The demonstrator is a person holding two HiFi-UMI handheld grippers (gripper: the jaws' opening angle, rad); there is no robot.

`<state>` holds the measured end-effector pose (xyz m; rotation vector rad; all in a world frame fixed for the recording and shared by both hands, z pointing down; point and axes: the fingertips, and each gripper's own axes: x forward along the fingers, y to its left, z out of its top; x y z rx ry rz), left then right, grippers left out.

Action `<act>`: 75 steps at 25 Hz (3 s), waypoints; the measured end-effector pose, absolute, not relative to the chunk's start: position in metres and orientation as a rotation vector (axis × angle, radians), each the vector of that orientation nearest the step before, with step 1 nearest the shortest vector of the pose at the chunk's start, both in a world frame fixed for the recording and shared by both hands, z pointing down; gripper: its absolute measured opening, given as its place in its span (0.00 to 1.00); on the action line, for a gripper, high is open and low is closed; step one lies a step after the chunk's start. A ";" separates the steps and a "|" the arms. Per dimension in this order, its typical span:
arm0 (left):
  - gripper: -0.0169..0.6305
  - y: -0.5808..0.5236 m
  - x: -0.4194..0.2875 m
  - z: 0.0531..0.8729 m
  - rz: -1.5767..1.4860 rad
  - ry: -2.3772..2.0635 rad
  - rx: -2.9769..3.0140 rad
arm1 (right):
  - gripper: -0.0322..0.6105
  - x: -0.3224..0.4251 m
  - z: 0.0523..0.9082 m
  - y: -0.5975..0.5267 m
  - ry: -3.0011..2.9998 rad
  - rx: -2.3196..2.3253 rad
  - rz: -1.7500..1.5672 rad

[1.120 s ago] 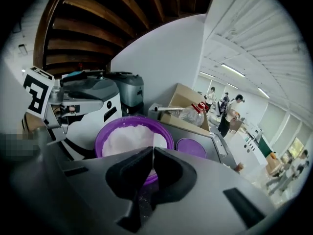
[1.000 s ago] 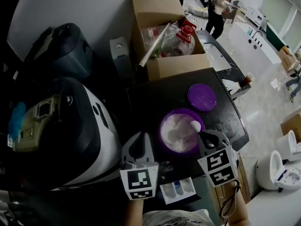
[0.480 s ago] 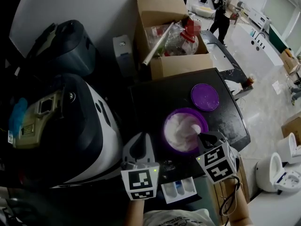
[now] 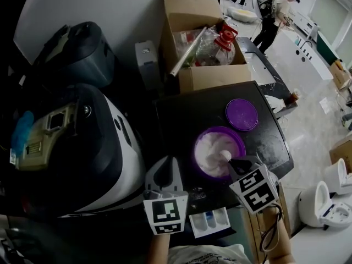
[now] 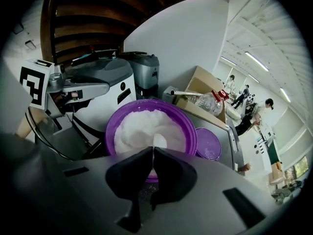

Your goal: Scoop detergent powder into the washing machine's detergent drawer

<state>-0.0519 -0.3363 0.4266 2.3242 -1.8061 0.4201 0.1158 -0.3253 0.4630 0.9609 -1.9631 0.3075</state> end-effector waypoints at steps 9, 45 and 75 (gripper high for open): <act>0.04 -0.334 -0.060 0.427 0.418 -1.824 2.306 | 0.08 0.108 0.466 -0.325 -2.004 0.863 0.382; 0.04 -0.334 -0.058 0.414 0.382 -1.843 2.320 | 0.08 0.107 0.404 -0.332 -2.578 0.743 1.877; 0.04 -0.326 -0.051 0.413 0.405 -1.745 2.438 | 0.08 0.135 0.418 -0.302 -2.709 0.850 2.467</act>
